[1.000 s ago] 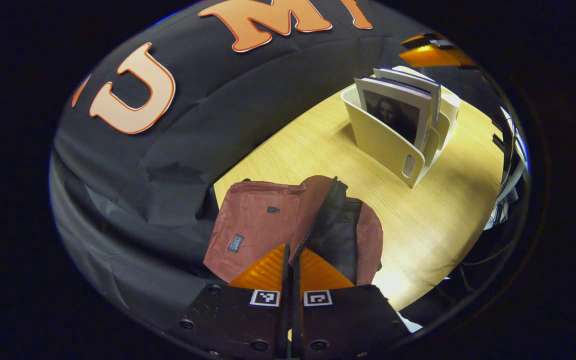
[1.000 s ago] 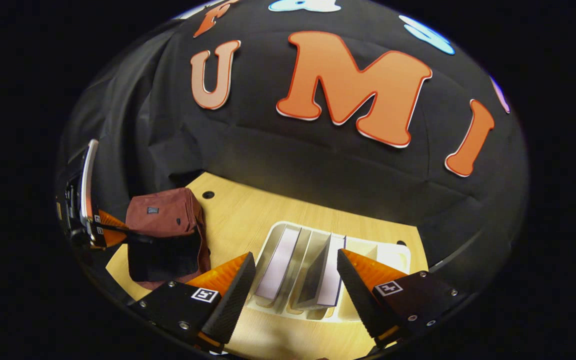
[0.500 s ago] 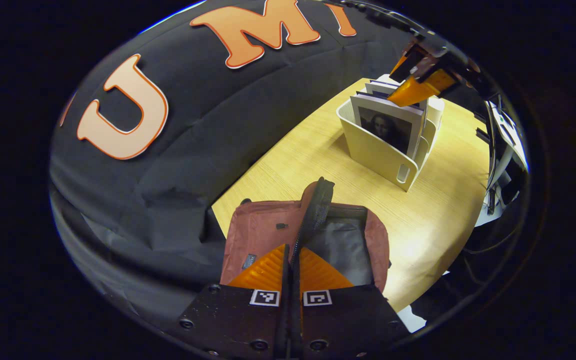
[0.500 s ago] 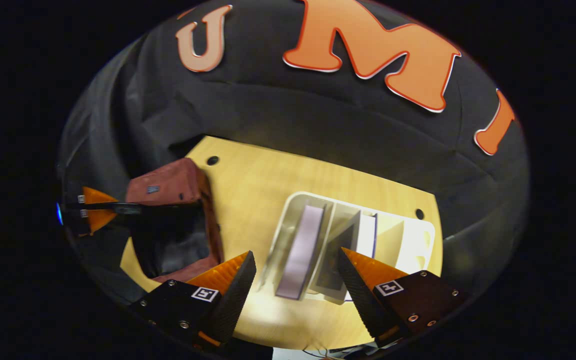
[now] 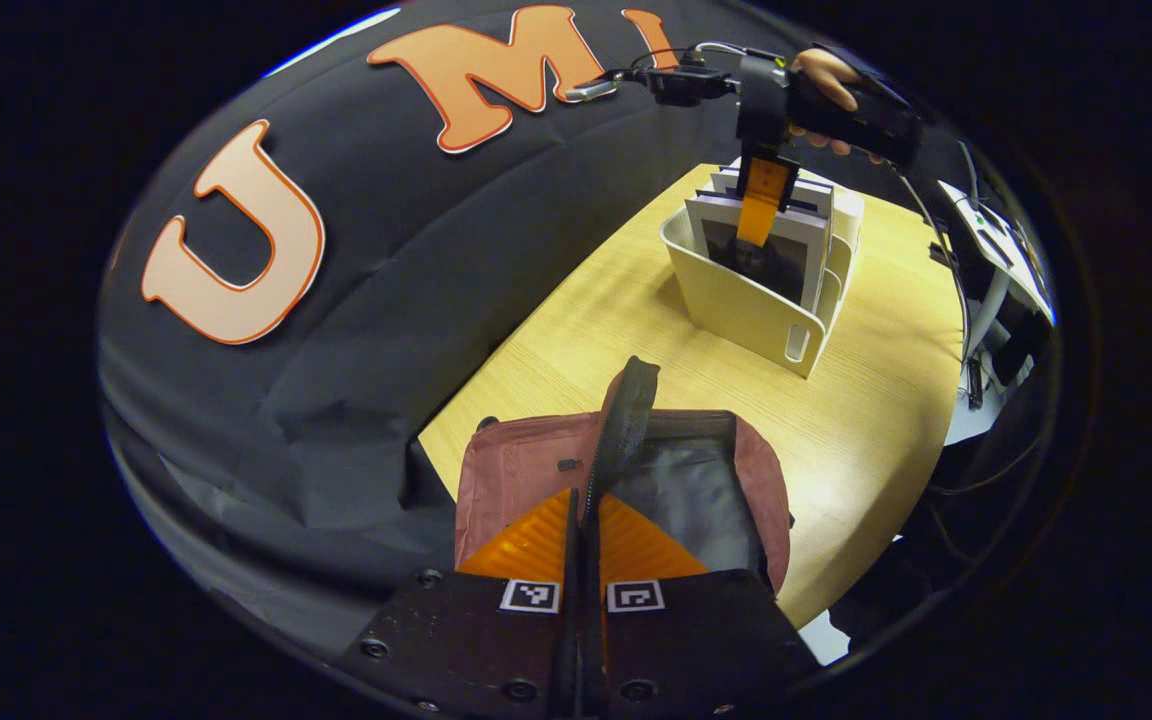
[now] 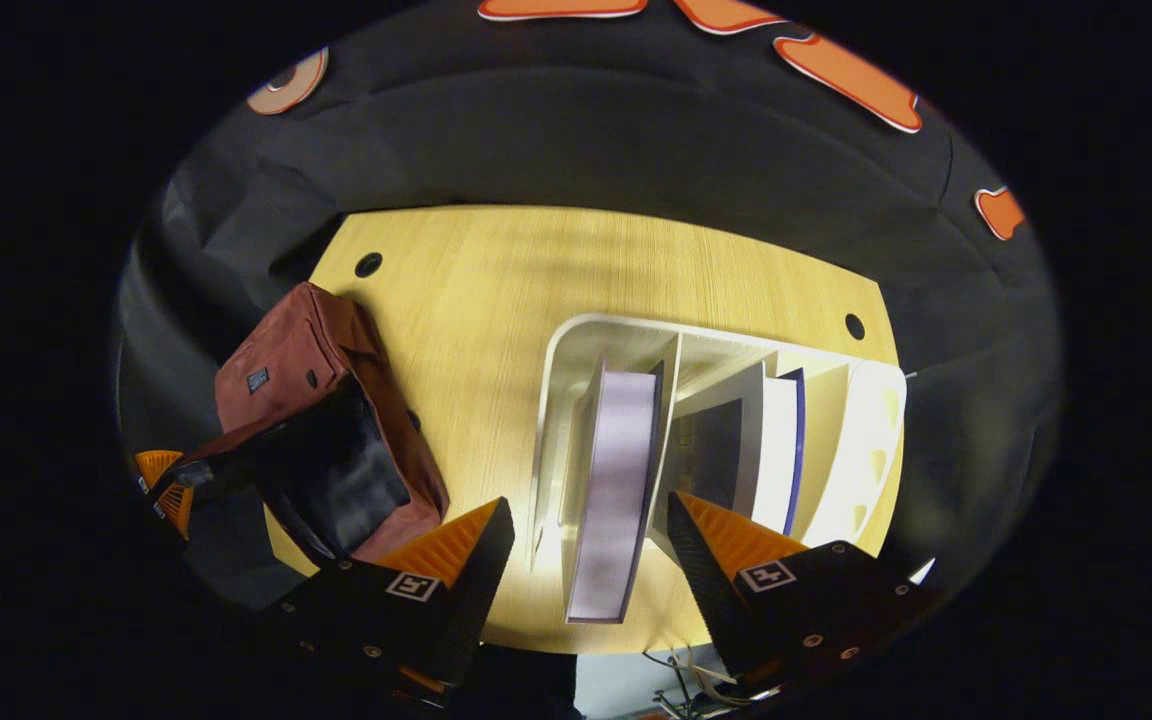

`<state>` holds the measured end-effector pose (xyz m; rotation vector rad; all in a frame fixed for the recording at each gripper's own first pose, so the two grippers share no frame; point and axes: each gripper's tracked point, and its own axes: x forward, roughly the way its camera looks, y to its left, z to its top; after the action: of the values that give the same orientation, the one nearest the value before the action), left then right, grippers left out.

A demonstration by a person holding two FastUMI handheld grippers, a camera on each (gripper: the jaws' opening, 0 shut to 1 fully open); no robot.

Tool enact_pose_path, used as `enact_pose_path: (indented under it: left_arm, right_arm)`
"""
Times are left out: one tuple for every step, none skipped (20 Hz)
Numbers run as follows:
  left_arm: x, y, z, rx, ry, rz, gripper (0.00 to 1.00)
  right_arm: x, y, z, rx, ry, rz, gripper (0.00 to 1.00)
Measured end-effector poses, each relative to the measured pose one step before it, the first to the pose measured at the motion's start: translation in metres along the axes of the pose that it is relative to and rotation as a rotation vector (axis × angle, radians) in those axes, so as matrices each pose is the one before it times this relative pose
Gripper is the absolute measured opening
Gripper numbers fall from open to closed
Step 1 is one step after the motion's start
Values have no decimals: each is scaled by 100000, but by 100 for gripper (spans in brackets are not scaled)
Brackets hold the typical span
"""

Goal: Open the schoolbag, grab two books from the bookshelf and put them into the schoolbag.

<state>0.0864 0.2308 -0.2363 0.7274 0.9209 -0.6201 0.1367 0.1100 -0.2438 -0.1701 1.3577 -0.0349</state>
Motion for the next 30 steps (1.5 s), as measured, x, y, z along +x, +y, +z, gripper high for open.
enact_pose_path:
  left_arm:
    - [15, -34, 40, -920, 93, -1240, 4]
    - [29, 155, -66, -397, -280, -699, 4]
    - [2, 227, 135, 296, 298, -364, 4]
    - [-43, 350, 65, 896, -137, 340, 3]
    - [7, 151, 97, 608, 292, -38, 3]
    - [53, 49, 11, 406, -267, -173, 3]
    - [8, -13, -35, 232, 517, -469, 3]
    - [19, 40, -11, 191, -317, -185, 4]
    - [25, 13, 13, -16, 14, -23, 4]
    - [93, 59, -117, -135, -247, 50, 3]
    - [33, 81, -28, -132, 207, -140, 3]
    - [13, -5, -27, -107, -240, 15, 3]
    - [90, 45, -144, -133, 4, -149, 4]
    - [-68, -43, -12, 59, -456, 16, 4]
    - [-50, 8, -293, -113, -226, -226, 3]
    - [-80, 46, 73, -281, -27, 12, 3]
    - [25, -86, -81, -342, 290, -245, 3]
    - [29, -22, 61, 104, -184, 36, 4]
    - [97, -1, -146, -242, 307, -45, 3]
    - [28, -76, 46, 28, -418, -144, 3]
    - [52, -25, -105, -251, 191, -131, 4]
    - [-19, -29, 102, -104, 101, -255, 0]
    - [114, -72, 24, -9, 17, 46, 3]
    - [24, 72, -107, -157, 126, 44, 3]
    - [53, -83, 101, -225, -305, -31, 3]
    - [-66, -48, -43, -273, 388, -408, 3]
    - [22, -55, 110, 162, -74, -83, 3]
    - [50, 7, -118, -33, 308, -167, 3]
    - [-1, 14, 116, 159, -89, 80, 3]
    - [88, 77, -155, -166, 166, -92, 3]
  right_arm:
    - [271, -57, 141, -340, 2764, -563, 91]
    - [324, 63, 189, 800, 1829, -445, 87]
    - [605, 106, 65, -379, 2630, -190, 85]
    - [499, -15, -251, 182, 2575, -886, 79]
    - [609, 34, -85, -589, 2202, -915, 78]
    - [632, -1, -151, 93, 1907, -1310, 72]
    - [491, -153, -27, 953, 1406, -1292, 69]
    - [470, 198, -103, 1410, 1545, -402, 61]
    - [106, 504, -166, 2110, 2099, 1219, 56]
    - [234, 649, -37, 1857, 1519, 2559, 47]
    - [-26, 134, -17, 1126, 1499, 431, 46]
    - [-294, -77, 155, 1128, 291, 45, 42]
    - [488, -294, -401, 814, 462, -547, 41]
    - [-339, -35, -238, 561, 190, -522, 39]
    - [-520, 119, 47, -65, -490, 1546, 46]
    - [-763, 278, 87, 594, -740, 2918, 45]
    - [-1155, 218, 38, 1021, -1237, 2799, 37]
    - [-1051, -33, 161, 895, -1427, 1920, 36]
    - [-1200, -234, 122, 417, -1869, 1144, 36]
    - [-1488, -227, 41, -763, -1818, 593, 36]
    - [-1357, -220, 134, -791, -2330, 293, 36]
    - [-1257, -135, -34, -680, -2402, 410, 36]
    - [-1262, -60, -103, -446, -2509, 288, 36]
    - [-1067, -101, -239, -352, -3024, 434, 36]
    - [-817, 33, -535, -372, -1485, 1216, 36]
    - [-981, 130, -664, 499, -903, 1020, 36]
    - [-743, -8, -310, -60, -768, 809, 35]
    - [-693, -268, -334, -179, -1069, 649, 35]
    - [-690, -8, -284, 420, -1103, 992, 35]
    - [-567, 39, -312, 591, -1173, 1331, 35]
